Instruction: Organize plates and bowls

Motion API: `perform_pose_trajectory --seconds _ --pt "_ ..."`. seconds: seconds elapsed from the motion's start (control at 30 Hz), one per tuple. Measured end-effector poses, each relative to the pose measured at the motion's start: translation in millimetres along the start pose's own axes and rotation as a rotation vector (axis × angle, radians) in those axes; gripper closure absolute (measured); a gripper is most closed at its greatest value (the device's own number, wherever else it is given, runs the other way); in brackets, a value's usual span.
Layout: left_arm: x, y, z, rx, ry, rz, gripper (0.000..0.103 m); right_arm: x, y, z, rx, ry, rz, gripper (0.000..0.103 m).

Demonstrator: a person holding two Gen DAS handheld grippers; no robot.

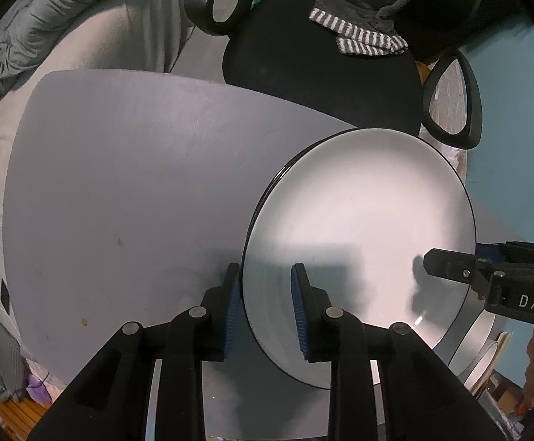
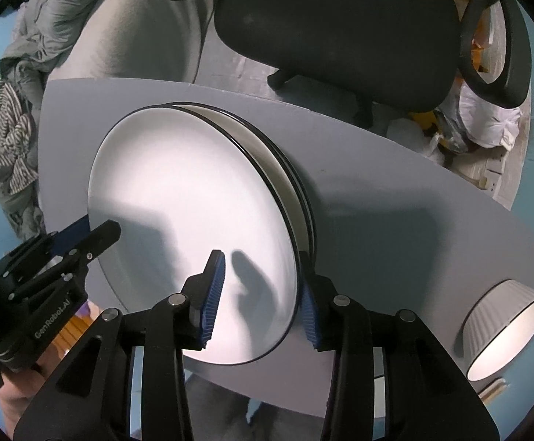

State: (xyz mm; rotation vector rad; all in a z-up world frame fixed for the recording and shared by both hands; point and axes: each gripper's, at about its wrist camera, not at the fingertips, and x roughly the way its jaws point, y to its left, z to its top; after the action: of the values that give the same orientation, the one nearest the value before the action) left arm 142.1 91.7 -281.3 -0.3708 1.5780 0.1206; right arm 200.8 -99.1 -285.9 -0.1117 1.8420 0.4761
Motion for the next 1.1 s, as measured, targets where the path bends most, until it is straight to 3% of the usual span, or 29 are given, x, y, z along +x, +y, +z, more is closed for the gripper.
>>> perform_pose_trajectory --seconds 0.37,0.47,0.63,0.8,0.87,1.1 --pt "-5 0 -7 0.010 -0.003 -0.018 0.077 -4 -1 -1 -0.002 -0.007 -0.022 0.060" --pt "-8 -1 -9 0.022 -0.011 -0.005 0.075 -6 -1 -3 -0.006 -0.021 -0.077 0.054" --pt "-13 -3 -13 0.033 -0.020 -0.006 0.075 -7 0 -8 -0.016 -0.035 -0.069 0.053" --pt "-20 -4 -22 0.041 -0.044 0.023 0.069 -14 8 -18 -0.052 -0.098 -0.144 0.053" --pt "-24 -5 -27 0.044 -0.054 0.029 0.066 -20 10 -23 -0.060 -0.134 -0.166 0.046" --pt "-44 -11 -45 0.062 -0.108 0.047 0.050 -42 21 -44 -0.100 -0.235 -0.227 0.039"
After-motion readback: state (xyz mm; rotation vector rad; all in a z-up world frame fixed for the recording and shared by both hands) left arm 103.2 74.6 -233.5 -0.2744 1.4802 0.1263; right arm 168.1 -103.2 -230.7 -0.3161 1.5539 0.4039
